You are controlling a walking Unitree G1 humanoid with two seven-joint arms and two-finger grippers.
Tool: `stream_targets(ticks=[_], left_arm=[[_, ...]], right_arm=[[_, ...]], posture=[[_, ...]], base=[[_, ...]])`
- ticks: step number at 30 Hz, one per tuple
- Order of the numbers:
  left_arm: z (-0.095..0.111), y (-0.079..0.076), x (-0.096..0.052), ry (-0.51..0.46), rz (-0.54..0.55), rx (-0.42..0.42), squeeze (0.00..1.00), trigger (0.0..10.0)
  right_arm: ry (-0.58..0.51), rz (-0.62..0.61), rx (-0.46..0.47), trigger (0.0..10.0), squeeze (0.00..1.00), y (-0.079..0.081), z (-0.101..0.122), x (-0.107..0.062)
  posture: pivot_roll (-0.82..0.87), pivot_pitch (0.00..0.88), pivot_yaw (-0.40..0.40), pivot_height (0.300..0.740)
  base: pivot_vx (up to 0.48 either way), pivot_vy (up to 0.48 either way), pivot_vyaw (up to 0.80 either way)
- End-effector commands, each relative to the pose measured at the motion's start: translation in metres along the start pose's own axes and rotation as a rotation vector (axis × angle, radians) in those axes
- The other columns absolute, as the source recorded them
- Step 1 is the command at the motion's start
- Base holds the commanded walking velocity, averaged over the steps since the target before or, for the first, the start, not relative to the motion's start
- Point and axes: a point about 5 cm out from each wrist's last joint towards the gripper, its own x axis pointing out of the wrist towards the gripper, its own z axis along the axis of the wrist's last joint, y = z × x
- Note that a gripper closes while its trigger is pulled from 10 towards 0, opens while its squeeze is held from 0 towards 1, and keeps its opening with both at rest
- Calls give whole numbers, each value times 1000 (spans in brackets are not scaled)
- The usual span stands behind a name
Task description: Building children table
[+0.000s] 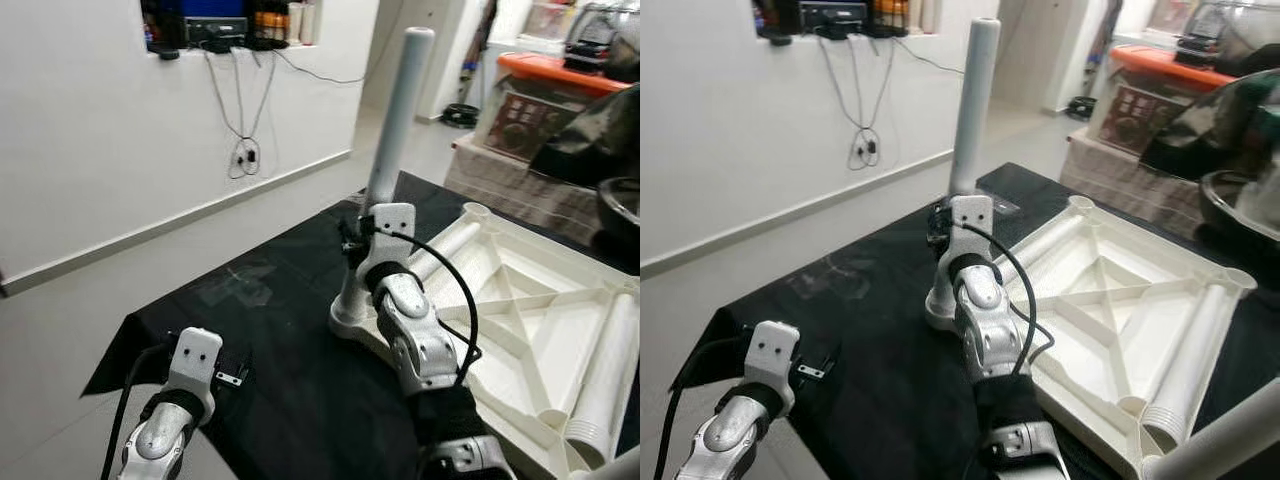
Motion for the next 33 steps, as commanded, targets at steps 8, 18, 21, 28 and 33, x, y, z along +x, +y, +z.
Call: stream_targets(ticks=[8, 18, 21, 28, 33], left_arm=[[-1, -2, 1, 5, -5, -4, 0, 10000], [0, -1, 1, 2, 6, 0, 0, 10000], [-2, -2, -1, 5, 4, -2, 0, 10000], [-3, -3, 0, 9, -1, -5, 0, 10000], [-3, -8, 1, 8, -10, -10, 0, 10000]], right_arm=[[-24, 714, 51, 10000, 0, 30, 25, 11], [-11, 1131, -42, 0, 0, 63, 12, 0], [3, 1171, -46, 0, 0, 61, 5, -7], [139, 212, 11, 0, 0, 3, -21, 20], [187, -207, -42, 0, 0, -30, -38, -8]], posture=[[115, 0, -112, 740], [135, 0, -124, 740], [127, 0, -117, 740], [106, 0, -113, 740], [93, 0, -107, 740]], base=[[0, 0, 0], [0, 0, 0], [0, 0, 0], [0, 0, 0], [0, 0, 0]])
